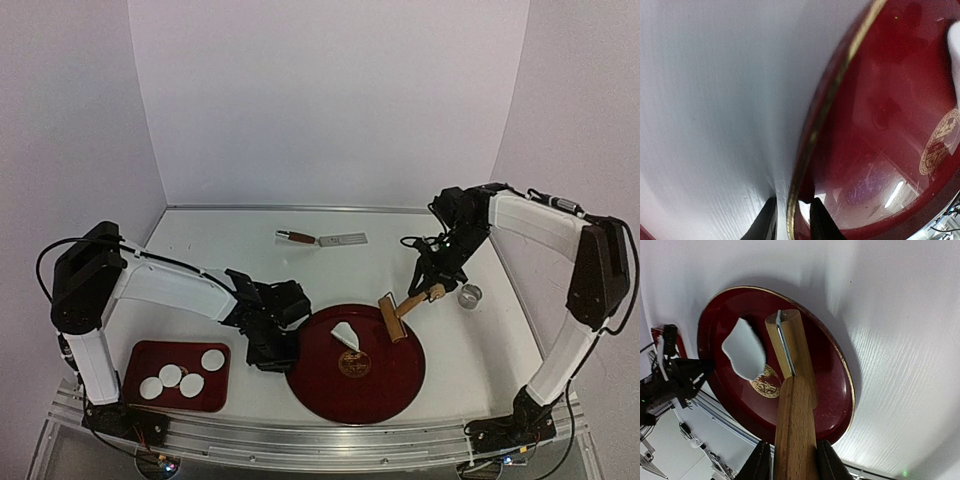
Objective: Roll out the dumpling wrappers from the dough
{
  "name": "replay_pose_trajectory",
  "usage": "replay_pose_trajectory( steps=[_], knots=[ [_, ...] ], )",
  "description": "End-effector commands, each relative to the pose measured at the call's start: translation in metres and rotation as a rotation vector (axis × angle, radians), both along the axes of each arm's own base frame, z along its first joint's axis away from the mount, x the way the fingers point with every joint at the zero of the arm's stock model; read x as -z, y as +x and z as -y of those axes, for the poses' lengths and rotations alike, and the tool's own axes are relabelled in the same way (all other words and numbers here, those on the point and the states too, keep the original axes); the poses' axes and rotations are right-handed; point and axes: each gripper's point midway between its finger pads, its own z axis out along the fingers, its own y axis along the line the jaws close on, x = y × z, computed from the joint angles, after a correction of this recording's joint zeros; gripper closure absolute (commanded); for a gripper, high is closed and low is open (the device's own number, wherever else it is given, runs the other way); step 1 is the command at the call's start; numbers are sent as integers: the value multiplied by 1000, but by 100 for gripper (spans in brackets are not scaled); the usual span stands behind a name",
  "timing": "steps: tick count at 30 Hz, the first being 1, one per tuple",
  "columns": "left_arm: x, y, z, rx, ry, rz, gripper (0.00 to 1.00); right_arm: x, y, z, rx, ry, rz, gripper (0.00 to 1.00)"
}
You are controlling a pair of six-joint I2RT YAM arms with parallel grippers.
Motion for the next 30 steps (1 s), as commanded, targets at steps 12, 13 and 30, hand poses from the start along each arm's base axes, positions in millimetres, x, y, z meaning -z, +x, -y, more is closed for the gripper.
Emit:
replay_pose_trajectory(
  steps=[12, 13, 30],
  knots=[
    [-93, 22, 10, 65, -135, 88, 38, -59, -17, -22, 283, 291, 6, 100],
    [-96, 32, 9, 74, -150, 92, 37, -59, -17, -21, 318, 299, -1, 100],
    [-85, 101, 13, 464, -175, 139, 36, -34, -44, -78, 629, 355, -43, 100]
  ],
)
